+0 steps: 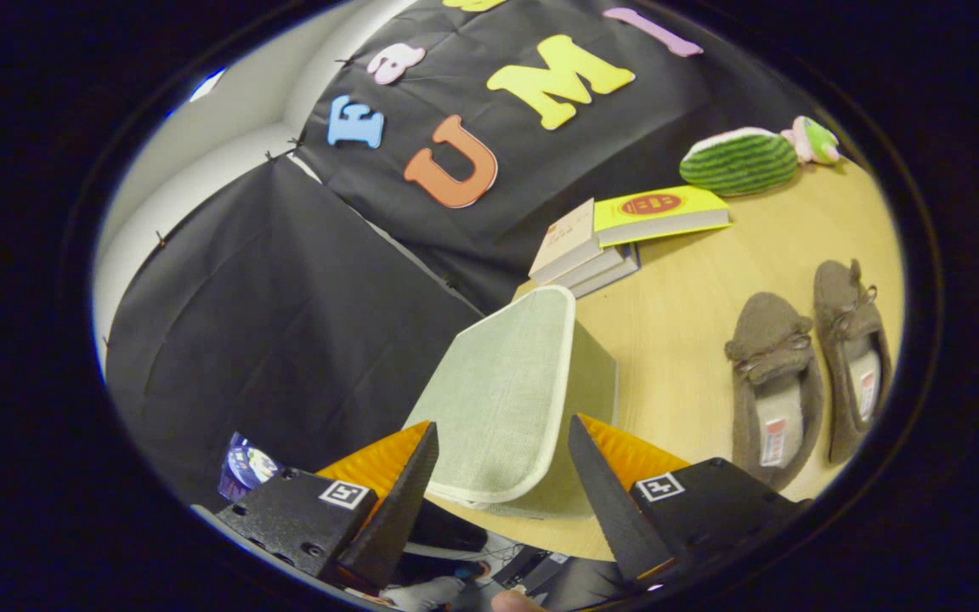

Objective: Open the storage box then place both shoes into the box .Put the left shoe in first, then the right shoe, with the right side of both shoes facing outward in a uniform manner.

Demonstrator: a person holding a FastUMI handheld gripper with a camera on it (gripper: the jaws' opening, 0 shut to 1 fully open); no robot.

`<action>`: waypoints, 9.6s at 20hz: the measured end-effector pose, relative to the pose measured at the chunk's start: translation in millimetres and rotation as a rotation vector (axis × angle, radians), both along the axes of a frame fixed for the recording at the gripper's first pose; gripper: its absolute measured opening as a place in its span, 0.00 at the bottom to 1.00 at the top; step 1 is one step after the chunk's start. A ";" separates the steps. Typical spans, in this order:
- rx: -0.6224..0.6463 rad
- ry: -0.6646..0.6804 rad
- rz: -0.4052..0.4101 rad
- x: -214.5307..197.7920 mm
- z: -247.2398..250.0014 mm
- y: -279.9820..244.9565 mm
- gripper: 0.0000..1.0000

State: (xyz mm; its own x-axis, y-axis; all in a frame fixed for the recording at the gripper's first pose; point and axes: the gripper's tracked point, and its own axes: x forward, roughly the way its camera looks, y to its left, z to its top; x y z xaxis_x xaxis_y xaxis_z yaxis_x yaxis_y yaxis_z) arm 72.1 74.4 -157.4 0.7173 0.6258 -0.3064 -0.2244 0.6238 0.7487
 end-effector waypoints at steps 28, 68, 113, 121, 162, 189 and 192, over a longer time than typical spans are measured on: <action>0.113 -0.024 0.033 -1.3 122.5 93.8 0.06; -0.805 -0.146 -0.035 -26.1 107.5 -37.6 1.00; -0.228 0.420 -0.220 4.6 50.1 -74.4 0.06; -0.228 0.312 -0.147 26.5 113.8 48.7 0.06; -0.923 0.015 -0.123 32.0 74.7 -26.0 0.82; -0.622 0.557 -0.191 6.2 -144.5 -281.8 0.63; -0.576 0.600 -0.237 7.3 -146.2 -290.4 0.41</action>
State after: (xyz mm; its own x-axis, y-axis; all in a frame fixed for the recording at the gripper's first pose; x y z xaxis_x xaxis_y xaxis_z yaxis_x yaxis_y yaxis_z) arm 79.4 -216.0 -303.6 0.4248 0.1109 -0.8985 0.2917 0.9228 0.2518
